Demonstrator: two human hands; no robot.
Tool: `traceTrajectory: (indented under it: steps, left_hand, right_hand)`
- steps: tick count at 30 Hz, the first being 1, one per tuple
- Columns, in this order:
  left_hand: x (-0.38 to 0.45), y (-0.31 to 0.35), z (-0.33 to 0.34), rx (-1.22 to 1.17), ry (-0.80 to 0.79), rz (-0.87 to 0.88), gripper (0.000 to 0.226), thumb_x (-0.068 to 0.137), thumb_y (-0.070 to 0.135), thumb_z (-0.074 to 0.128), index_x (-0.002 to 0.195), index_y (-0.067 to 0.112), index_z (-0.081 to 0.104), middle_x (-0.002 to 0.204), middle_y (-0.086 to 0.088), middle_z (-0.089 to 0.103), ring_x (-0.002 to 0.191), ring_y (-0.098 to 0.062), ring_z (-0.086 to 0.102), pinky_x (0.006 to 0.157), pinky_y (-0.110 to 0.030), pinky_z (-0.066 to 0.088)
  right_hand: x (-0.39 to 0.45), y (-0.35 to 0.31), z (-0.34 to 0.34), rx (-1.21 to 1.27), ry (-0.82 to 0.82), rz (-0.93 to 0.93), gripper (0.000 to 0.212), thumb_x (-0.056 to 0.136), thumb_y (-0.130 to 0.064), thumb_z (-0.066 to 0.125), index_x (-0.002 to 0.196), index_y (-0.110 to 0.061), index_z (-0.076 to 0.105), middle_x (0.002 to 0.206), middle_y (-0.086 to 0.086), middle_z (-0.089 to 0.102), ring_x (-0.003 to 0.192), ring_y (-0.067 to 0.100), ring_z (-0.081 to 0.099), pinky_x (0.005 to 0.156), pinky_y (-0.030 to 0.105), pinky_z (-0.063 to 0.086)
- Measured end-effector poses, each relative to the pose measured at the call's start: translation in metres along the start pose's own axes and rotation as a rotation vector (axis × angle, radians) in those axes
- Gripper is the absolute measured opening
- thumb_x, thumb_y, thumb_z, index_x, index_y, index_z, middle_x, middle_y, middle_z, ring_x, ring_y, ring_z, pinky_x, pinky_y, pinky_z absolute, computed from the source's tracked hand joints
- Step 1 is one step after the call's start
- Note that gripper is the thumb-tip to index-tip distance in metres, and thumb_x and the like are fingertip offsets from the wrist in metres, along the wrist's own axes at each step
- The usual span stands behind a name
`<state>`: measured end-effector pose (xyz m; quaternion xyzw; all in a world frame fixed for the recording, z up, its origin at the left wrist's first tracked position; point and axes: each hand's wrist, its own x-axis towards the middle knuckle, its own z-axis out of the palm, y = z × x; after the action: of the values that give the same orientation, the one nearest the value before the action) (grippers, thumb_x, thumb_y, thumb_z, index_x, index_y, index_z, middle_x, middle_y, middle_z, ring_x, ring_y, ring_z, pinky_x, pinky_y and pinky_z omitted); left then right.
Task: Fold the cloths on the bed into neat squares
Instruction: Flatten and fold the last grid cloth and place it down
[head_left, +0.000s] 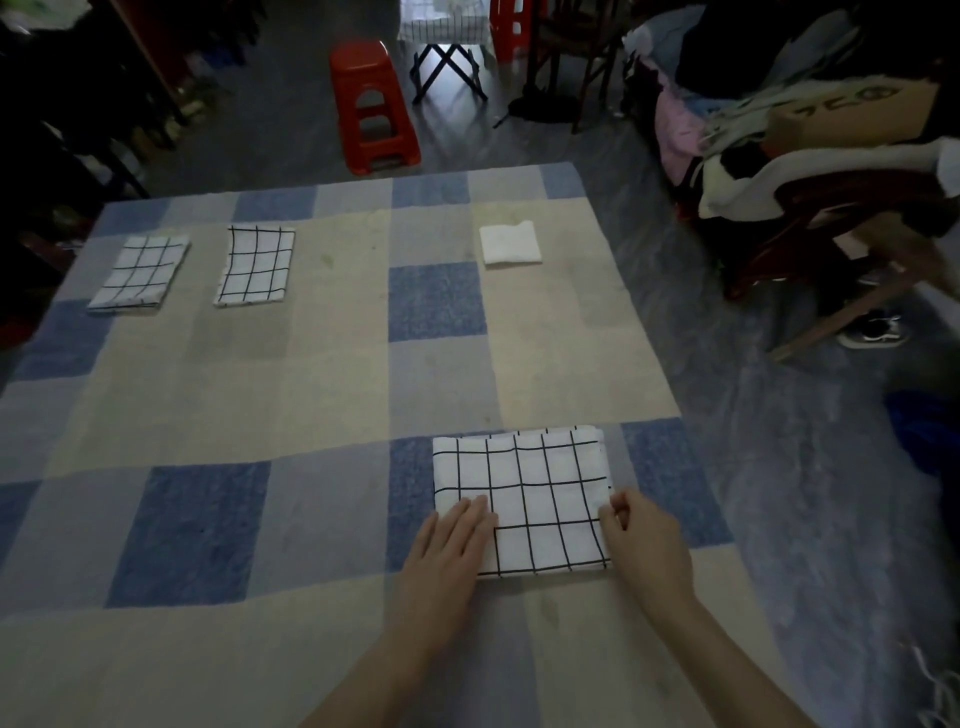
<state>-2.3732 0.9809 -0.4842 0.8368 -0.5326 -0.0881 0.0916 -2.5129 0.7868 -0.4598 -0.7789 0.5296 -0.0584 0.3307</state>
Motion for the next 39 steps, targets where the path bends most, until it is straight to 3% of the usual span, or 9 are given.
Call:
traceTrajectory:
  steps: [3, 9, 14, 18, 22, 26, 31, 36, 39]
  left_hand:
    - [0.002, -0.006, 0.002, 0.021, -0.085, -0.008, 0.073, 0.068, 0.005, 0.035, 0.140, 0.018, 0.043, 0.149, -0.004, 0.043, 0.140, -0.020, 0.028, 0.109, -0.040, 0.018]
    - [-0.005, -0.023, 0.010, 0.004, -0.152, 0.050, 0.069, 0.091, 0.047, 0.039, 0.154, 0.026, 0.019, 0.161, -0.001, 0.015, 0.148, -0.020, 0.007, 0.112, -0.044, 0.009]
    - [-0.006, -0.024, 0.013, 0.064, -0.131, 0.011, 0.053, 0.103, 0.045, 0.019, 0.154, 0.032, 0.012, 0.162, 0.004, 0.010, 0.148, -0.018, 0.003, 0.109, -0.049, 0.010]
    - [-0.007, -0.024, 0.020, 0.067, -0.098, 0.021, 0.053, 0.099, 0.040, 0.030, 0.151, 0.032, 0.025, 0.160, 0.003, 0.020, 0.148, -0.020, 0.011, 0.112, -0.050, 0.011]
    - [-0.007, -0.027, 0.023, 0.083, -0.063, 0.087, 0.044, 0.090, 0.036, 0.042, 0.131, 0.028, 0.055, 0.135, 0.003, 0.057, 0.136, -0.022, 0.033, 0.112, -0.050, 0.014]
    - [-0.008, -0.026, 0.024, 0.076, -0.054, 0.036, 0.041, 0.096, 0.039, 0.037, 0.133, 0.028, 0.051, 0.144, 0.002, 0.049, 0.141, -0.022, 0.027, 0.112, -0.051, 0.014]
    - [-0.007, -0.025, 0.021, 0.051, -0.070, 0.027, 0.060, 0.098, 0.045, 0.036, 0.153, 0.033, 0.017, 0.162, 0.003, 0.013, 0.149, -0.020, 0.009, 0.110, -0.050, 0.013]
    - [-0.006, -0.012, 0.009, -0.332, 0.105, -0.684, 0.071, 0.074, 0.069, 0.044, 0.131, 0.028, 0.043, 0.149, 0.000, 0.026, 0.138, -0.023, 0.026, 0.108, -0.043, 0.021]
    - [0.002, -0.006, -0.004, -0.321, 0.102, -0.828, 0.048, 0.075, 0.059, 0.063, 0.112, 0.032, 0.049, 0.135, 0.004, 0.032, 0.126, -0.019, 0.033, 0.102, -0.036, 0.026]
  right_hand:
    - [0.001, 0.001, 0.005, -0.060, 0.036, -0.032, 0.019, 0.095, -0.024, 0.048, 0.075, -0.023, 0.046, 0.067, -0.004, 0.056, 0.061, 0.011, 0.054, 0.053, 0.031, 0.045]
    - [0.004, 0.007, 0.016, -0.232, 0.097, -0.113, 0.004, 0.096, -0.020, 0.046, 0.097, -0.018, 0.049, 0.085, 0.001, 0.059, 0.070, 0.016, 0.054, 0.057, 0.034, 0.048]
    - [0.003, -0.005, 0.026, -0.377, 0.290, -0.301, 0.041, 0.078, -0.001, 0.060, 0.118, -0.006, 0.055, 0.103, 0.015, 0.056, 0.091, 0.031, 0.054, 0.069, 0.042, 0.049]
    - [-0.002, -0.057, 0.052, -0.175, -0.019, -0.836, 0.041, 0.092, -0.019, 0.047, 0.133, -0.014, 0.052, 0.133, 0.010, 0.056, 0.122, 0.023, 0.050, 0.101, 0.038, 0.045]
    - [0.005, -0.085, 0.078, -0.339, -0.536, -1.005, 0.052, 0.101, -0.045, 0.022, 0.150, -0.026, 0.026, 0.159, -0.007, 0.019, 0.147, 0.009, 0.009, 0.121, 0.040, 0.004]
    - [0.044, -0.081, 0.093, -0.513, -0.512, -1.125, 0.055, 0.101, -0.050, 0.013, 0.152, -0.030, 0.019, 0.159, -0.012, 0.011, 0.147, 0.006, 0.000, 0.118, 0.038, -0.007]
    - [0.080, -0.088, 0.085, -0.562, -0.332, -0.943, 0.065, 0.096, -0.053, -0.001, 0.153, -0.025, 0.014, 0.161, -0.008, 0.010, 0.147, 0.008, -0.002, 0.117, 0.039, -0.005]
    - [0.078, -0.099, 0.074, -0.489, -0.386, -0.886, 0.062, 0.098, -0.046, 0.034, 0.152, -0.021, 0.019, 0.161, -0.004, 0.010, 0.148, 0.013, 0.005, 0.120, 0.039, 0.000]
    - [0.079, -0.110, 0.066, -0.491, -0.425, -0.879, 0.068, 0.089, -0.043, 0.049, 0.149, -0.022, 0.023, 0.159, -0.001, 0.014, 0.145, 0.020, 0.016, 0.120, 0.042, 0.010]
